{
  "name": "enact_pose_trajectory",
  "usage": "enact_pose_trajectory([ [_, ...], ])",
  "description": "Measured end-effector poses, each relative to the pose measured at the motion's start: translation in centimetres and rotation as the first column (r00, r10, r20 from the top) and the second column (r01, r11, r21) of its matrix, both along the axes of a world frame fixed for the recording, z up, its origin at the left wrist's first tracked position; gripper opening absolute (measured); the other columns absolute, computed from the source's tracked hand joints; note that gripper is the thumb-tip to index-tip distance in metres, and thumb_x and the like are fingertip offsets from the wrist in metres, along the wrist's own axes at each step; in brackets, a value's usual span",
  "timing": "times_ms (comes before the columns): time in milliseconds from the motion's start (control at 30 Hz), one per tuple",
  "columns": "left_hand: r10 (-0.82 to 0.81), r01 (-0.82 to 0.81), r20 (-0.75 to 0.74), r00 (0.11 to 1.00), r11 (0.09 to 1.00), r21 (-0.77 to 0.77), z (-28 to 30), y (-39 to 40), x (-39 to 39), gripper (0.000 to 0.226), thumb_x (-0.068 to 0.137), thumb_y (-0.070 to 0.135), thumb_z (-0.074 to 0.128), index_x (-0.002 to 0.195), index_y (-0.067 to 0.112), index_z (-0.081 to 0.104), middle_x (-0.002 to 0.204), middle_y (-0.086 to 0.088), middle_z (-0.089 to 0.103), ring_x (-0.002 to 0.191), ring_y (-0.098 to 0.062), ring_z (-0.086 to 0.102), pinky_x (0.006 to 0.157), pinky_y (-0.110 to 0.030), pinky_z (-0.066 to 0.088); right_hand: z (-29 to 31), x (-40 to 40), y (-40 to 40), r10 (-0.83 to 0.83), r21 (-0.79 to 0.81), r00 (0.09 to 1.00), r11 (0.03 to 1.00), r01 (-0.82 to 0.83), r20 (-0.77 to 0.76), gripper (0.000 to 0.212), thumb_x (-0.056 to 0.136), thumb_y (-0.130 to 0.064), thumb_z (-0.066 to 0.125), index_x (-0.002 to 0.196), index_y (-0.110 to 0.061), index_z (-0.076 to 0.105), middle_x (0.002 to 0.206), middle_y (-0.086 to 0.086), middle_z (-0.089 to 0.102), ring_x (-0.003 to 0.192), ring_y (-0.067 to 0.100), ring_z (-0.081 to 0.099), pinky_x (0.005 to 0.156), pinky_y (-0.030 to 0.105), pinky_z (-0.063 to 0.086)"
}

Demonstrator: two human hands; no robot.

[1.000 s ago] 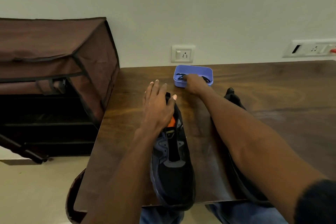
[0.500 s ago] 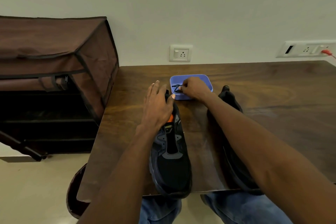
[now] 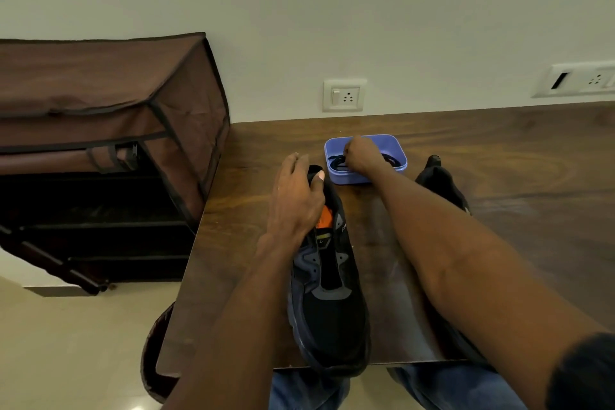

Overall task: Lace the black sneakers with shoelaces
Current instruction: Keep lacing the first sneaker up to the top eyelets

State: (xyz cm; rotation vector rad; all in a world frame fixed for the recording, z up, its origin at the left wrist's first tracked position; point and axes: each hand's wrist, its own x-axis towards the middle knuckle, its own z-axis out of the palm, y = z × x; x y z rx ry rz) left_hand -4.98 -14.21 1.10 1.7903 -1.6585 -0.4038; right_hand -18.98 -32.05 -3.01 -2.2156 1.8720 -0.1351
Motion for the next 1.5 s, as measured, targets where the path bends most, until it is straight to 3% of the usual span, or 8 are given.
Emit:
enact_pose_trajectory([
  [133,0.044,-0.044,-0.03,0.999,0.999,-0.007,0.3,0.6,0.3,0.05,0.104,0.028,0.047,0.15,0.01,0.039,0.16,-0.007,0.03,0.147,-0.019,0.025,0.117,-0.033,0.024,2.7,-1.2,2.0,-0.086,-0.137,0.931,0.98,0.142,0.355,0.014,0.083,0.009,0.048,0.077,0.003,0.059,0.062,0.012,0.046,0.064,0.027,0.044,0.048,0.028,0.026],
  [333,0.072,-0.085,-0.153,0.986,0.993,-0.077,2.0,3.5,0.4,0.045,0.101,0.021,0.054,0.144,0.008,0.048,0.152,-0.009,0.042,0.14,-0.02,0.037,0.118,-0.035,0.031,10.5,-3.2,11.3,-0.033,-0.137,0.764,0.978,0.158,0.644,0.011,0.082,0.005,0.057,0.079,-0.002,0.066,0.068,0.002,0.059,0.063,0.021,0.055,0.058,0.037,0.051],
  [433,0.099,-0.146,-0.337,0.936,0.982,-0.117,3.4,6.2,-0.3,0.038,0.098,0.017,0.059,0.135,0.01,0.057,0.138,-0.006,0.055,0.125,-0.018,0.052,0.106,-0.037,0.046,13.5,-4.9,18.6,0.014,0.172,0.83,0.976,-0.132,0.557,0.013,0.083,0.003,0.065,0.088,-0.007,0.071,0.076,0.003,0.067,0.067,0.014,0.059,0.06,0.026,0.047],
  [533,0.12,-0.163,-0.498,0.859,0.986,-0.043,4.5,9.3,-1.4,0.029,0.097,0.016,0.061,0.125,0.011,0.064,0.117,0.0,0.065,0.102,-0.009,0.059,0.078,-0.014,0.048,13.9,-6.2,23.7,0.061,0.492,0.822,0.775,-0.396,0.566,0.028,0.084,0.003,0.068,0.108,-0.011,0.07,0.087,0.005,0.072,0.076,0.012,0.066,0.071,0.025,0.053],
  [700,0.13,-0.015,-0.598,0.791,0.981,0.193,5.7,12.0,-1.5,0.011,0.095,0.013,0.061,0.098,0.017,0.072,0.1,-0.005,0.072,0.088,-0.014,0.067,0.072,-0.024,0.054,10.6,-5.9,27.8,-0.128,0.428,0.682,0.856,-0.291,0.72,0.025,0.08,-0.002,0.079,0.103,0.0,0.07,0.081,0.008,0.072,0.066,0.014,0.063,0.065,0.024,0.053],
  [933,-0.058,0.456,-0.764,0.642,0.831,0.32,6.8,12.3,-0.8,0.037,0.086,-0.004,0.059,0.121,0.009,0.066,0.107,-0.011,0.071,0.099,-0.023,0.065,0.099,-0.039,0.052,10.0,-6.1,28.9,-0.239,0.452,0.496,0.812,-0.369,0.835,0.021,0.093,0.008,0.058,0.112,0.005,0.065,0.099,0.024,0.073,0.079,0.025,0.073,0.071,0.031,0.06],
  [1233,-0.133,0.512,-0.613,0.779,0.698,0.5,5.1,10.8,0.8,0.013,0.088,0.013,0.073,0.095,0.002,0.074,0.08,-0.011,0.073,0.066,-0.016,0.064,0.069,-0.026,0.05,10.0,-6.2,28.5,-0.211,0.274,0.591,0.962,-0.016,0.778,0.008,0.092,0.002,0.06,0.091,0.004,0.068,0.077,0.016,0.067,0.052,0.014,0.06,0.053,0.021,0.052],
  [1500,-0.05,0.492,-0.63,0.775,0.673,0.552,5.3,11.4,4.2,0.019,0.092,0.019,0.069,0.087,0.0,0.069,0.058,-0.003,0.055,0.04,-0.006,0.038,0.042,-0.018,0.035,9.8,-7.6,27.7,-0.471,-0.142,0.791,0.818,0.557,0.391,0.024,0.092,-0.007,0.055,0.112,-0.012,0.067,0.11,0.013,0.068,0.102,0.034,0.062,0.08,0.036,0.044],
])
